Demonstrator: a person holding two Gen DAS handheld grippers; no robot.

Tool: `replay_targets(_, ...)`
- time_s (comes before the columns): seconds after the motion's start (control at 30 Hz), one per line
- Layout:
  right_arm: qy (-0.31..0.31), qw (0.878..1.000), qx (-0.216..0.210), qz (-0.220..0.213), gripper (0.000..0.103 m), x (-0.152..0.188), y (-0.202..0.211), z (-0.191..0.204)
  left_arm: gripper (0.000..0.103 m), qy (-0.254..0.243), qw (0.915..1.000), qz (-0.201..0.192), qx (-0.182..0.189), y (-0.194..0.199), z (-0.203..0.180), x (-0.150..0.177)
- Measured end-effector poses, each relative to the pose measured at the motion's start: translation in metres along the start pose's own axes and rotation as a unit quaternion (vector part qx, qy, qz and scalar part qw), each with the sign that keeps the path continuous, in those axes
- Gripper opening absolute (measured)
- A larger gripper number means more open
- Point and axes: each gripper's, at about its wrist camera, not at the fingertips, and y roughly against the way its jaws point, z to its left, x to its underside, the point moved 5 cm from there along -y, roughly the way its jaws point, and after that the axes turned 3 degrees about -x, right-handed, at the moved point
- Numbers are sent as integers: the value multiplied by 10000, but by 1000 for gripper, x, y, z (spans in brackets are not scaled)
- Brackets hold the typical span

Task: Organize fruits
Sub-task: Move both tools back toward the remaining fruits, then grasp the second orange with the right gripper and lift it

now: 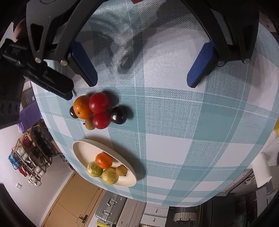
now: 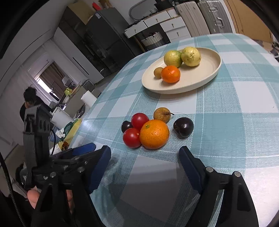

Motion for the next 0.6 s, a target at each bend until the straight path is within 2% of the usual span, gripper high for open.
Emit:
replay_targets(0.07,-90,9999,-45,9,80,-3,-3,-1,102,31,10000,-8,47,1,2,0)
replay_targets(0.23,-323,9991,-225,139,67,-9,-11,-2,102,39,9999,-31,157,3,3,-2)
replay_targets(0.47,-465,9987,-72,169,59,-17,-19,-4,102,-117,9996,-93,219,3,0,-4)
replay_targets(0.6,-687,9975,-37,173,45,-19,-20,-12,102,-152,9996,-66,245,0,-2,-4)
